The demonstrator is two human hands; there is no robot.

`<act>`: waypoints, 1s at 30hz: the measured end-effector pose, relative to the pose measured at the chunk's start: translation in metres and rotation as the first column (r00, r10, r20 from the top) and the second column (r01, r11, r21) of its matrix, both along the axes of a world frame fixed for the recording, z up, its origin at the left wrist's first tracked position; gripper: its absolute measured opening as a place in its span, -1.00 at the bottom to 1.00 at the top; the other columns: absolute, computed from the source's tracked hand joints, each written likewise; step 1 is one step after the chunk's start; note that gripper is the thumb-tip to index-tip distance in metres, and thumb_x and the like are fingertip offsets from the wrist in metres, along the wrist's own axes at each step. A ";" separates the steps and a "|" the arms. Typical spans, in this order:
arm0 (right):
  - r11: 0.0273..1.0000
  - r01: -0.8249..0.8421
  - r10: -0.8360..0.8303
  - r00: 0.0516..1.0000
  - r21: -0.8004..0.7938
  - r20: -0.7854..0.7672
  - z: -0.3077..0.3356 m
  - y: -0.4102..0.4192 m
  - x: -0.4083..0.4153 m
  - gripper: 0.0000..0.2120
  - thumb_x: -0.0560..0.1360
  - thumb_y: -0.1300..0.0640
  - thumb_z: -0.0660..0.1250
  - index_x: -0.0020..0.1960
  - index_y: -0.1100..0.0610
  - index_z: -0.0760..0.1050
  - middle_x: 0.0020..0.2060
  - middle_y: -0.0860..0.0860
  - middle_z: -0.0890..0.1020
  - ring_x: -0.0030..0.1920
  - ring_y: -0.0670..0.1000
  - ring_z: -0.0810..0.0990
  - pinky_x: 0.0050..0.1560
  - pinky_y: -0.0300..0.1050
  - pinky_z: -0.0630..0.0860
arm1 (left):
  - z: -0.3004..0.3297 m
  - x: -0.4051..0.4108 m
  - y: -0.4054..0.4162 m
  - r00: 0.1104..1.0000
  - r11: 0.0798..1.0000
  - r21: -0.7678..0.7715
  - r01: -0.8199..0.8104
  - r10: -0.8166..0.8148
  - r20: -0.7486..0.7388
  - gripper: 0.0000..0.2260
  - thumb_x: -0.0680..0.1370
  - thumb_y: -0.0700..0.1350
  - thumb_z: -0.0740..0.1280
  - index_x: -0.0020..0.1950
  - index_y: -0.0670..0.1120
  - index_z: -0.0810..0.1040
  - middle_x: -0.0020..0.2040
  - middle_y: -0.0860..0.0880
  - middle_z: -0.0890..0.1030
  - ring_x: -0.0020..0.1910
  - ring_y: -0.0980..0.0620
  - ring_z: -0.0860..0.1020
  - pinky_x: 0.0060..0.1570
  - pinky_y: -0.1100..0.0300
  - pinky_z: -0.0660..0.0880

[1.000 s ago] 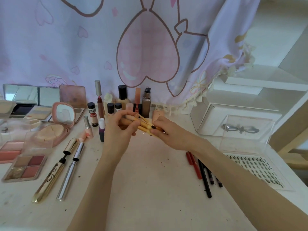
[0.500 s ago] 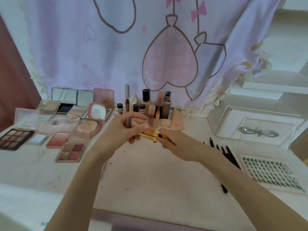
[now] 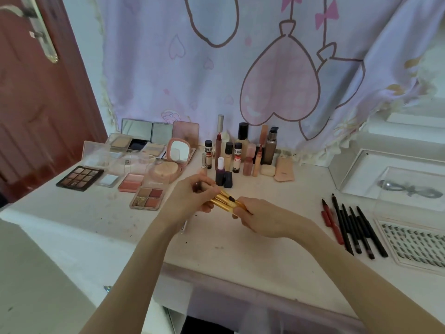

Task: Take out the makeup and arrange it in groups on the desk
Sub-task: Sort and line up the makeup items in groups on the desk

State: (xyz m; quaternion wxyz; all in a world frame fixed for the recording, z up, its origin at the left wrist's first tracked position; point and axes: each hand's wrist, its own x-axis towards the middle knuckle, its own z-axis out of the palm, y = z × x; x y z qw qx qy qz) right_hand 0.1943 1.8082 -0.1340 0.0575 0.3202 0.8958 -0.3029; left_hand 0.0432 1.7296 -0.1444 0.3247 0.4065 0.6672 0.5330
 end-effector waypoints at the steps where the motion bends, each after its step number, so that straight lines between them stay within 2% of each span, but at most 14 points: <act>1: 0.998 0.037 -0.037 0.999 -0.050 0.001 -0.001 -0.001 0.000 -0.81 0.65 0.04 -0.01 0.03 0.06 0.34 -0.29 -0.05 0.43 -0.33 -0.10 0.38 -0.28 -0.24 0.34 | -0.002 0.004 0.003 1.000 1.000 -0.010 -0.026 0.026 -0.017 -0.84 0.48 -0.17 0.37 0.04 -0.10 0.50 -0.16 -0.09 0.58 -0.27 0.05 0.59 -0.26 0.27 0.59; 4: 0.989 0.097 -0.091 0.994 -0.111 0.057 -0.003 -0.003 0.000 -0.79 0.65 0.05 0.00 0.01 0.09 0.36 -0.31 -0.02 0.44 -0.38 -0.08 0.39 -0.32 -0.25 0.38 | -0.008 0.011 0.012 0.994 0.992 -0.112 -0.065 0.054 -0.099 -0.71 0.47 -0.15 0.39 0.14 -0.08 0.41 -0.12 -0.09 0.56 -0.26 0.06 0.57 -0.26 0.27 0.58; 8: 0.998 0.057 -0.057 0.988 0.002 0.146 -0.005 0.002 -0.007 -0.77 0.65 0.04 0.00 0.08 0.11 0.38 -0.19 -0.02 0.48 -0.24 -0.07 0.42 -0.19 -0.21 0.37 | -0.007 0.009 0.025 0.976 0.971 -0.235 -0.042 -0.010 -0.216 -0.62 0.48 -0.14 0.39 0.25 -0.10 0.36 -0.13 -0.08 0.54 -0.30 0.07 0.53 -0.31 0.28 0.54; 9: 0.998 0.036 -0.043 0.986 0.041 0.161 -0.005 0.005 -0.009 -0.76 0.65 0.04 0.01 0.12 0.13 0.39 -0.11 0.02 0.51 -0.17 -0.04 0.43 -0.12 -0.17 0.36 | -0.007 0.009 0.026 0.967 0.972 -0.230 -0.054 -0.007 -0.256 -0.58 0.48 -0.13 0.39 0.29 -0.10 0.34 -0.13 -0.07 0.55 -0.29 0.07 0.53 -0.30 0.27 0.53; 11: 0.996 -0.004 -0.013 0.982 0.088 0.188 -0.004 0.011 -0.011 -0.79 0.65 0.05 0.01 0.11 0.12 0.37 -0.04 0.07 0.51 -0.11 -0.01 0.42 -0.07 -0.13 0.34 | -0.009 0.008 0.025 0.924 0.972 -0.223 -0.078 -0.013 -0.381 -0.51 0.47 -0.13 0.39 0.36 -0.08 0.31 -0.08 -0.07 0.55 -0.20 0.05 0.54 -0.13 0.20 0.53; 13: 0.991 -0.055 0.027 0.976 0.126 0.216 -0.004 0.017 -0.010 -0.85 0.64 0.06 0.02 0.03 0.08 0.32 -0.15 0.02 0.45 -0.14 0.00 0.39 -0.13 -0.14 0.31 | -0.014 0.008 0.019 0.832 0.968 -0.225 -0.106 -0.038 -0.554 -0.48 0.47 -0.12 0.39 0.39 -0.01 0.31 0.12 -0.09 0.48 -0.05 0.04 0.54 0.08 0.15 0.47; 15: 0.981 -0.100 0.060 0.971 0.168 0.230 -0.006 0.022 -0.008 -0.87 0.64 0.06 0.03 -0.02 0.08 0.29 -0.23 -0.02 0.38 -0.17 -0.01 0.37 -0.15 -0.14 0.28 | -0.018 0.008 0.013 0.713 0.978 -0.178 -0.112 -0.046 -0.700 -0.53 0.49 -0.10 0.37 0.37 0.06 0.35 0.25 -0.07 0.36 0.10 0.01 0.48 0.21 0.11 0.41; 18: 0.976 -0.111 0.070 0.974 0.185 0.217 -0.010 0.026 -0.007 -0.87 0.64 0.05 0.04 0.00 0.08 0.29 -0.17 0.00 0.38 -0.25 -0.08 0.34 -0.12 -0.15 0.27 | -0.024 0.011 0.010 0.502 0.990 -0.140 -0.020 -0.111 -0.858 -0.66 0.53 0.00 0.30 0.31 0.13 0.44 0.28 0.04 0.37 0.22 -0.01 0.29 0.24 0.10 0.28; 20: 0.980 -0.097 0.061 0.977 0.173 0.207 -0.009 0.028 -0.008 -0.82 0.64 0.04 0.04 0.06 0.11 0.33 -0.11 0.02 0.38 -0.23 -0.09 0.34 -0.10 -0.15 0.28 | -0.028 0.015 0.010 0.438 0.984 -0.179 0.029 -0.173 -0.882 -0.69 0.56 0.05 0.24 0.30 0.14 0.45 0.26 0.08 0.40 0.22 0.00 0.26 0.19 0.14 0.21; 25: 0.987 0.023 -0.036 0.996 0.159 0.081 -0.006 0.044 0.000 -0.72 0.64 0.02 0.00 0.11 0.17 0.38 -0.02 0.06 0.45 -0.06 0.01 0.42 -0.01 -0.10 0.36 | -0.032 0.017 0.015 0.465 0.978 -0.201 0.054 -0.202 -0.862 -0.67 0.57 0.04 0.22 0.34 0.10 0.42 0.20 0.06 0.43 0.17 0.04 0.28 0.03 0.28 0.14; 27: 0.980 0.091 -0.101 0.994 0.176 0.047 -0.006 0.053 0.001 -0.73 0.63 0.00 0.02 0.07 0.16 0.38 -0.06 0.07 0.49 -0.08 0.03 0.45 -0.07 -0.09 0.38 | -0.031 0.016 0.018 0.511 0.972 -0.220 0.086 -0.233 -0.828 -0.67 0.56 0.00 0.25 0.34 0.06 0.42 0.19 0.02 0.42 0.17 0.04 0.30 0.08 0.28 0.20; 30: 0.972 0.092 -0.108 0.992 0.214 0.066 -0.005 0.061 -0.002 -0.80 0.60 0.01 0.14 0.06 0.14 0.40 -0.10 0.03 0.49 -0.11 0.01 0.44 -0.19 -0.19 0.35 | -0.031 0.018 0.021 0.545 0.961 -0.235 0.144 -0.275 -0.792 -0.68 0.56 -0.04 0.27 0.32 0.03 0.44 0.18 0.00 0.41 0.15 0.04 0.32 0.09 0.26 0.27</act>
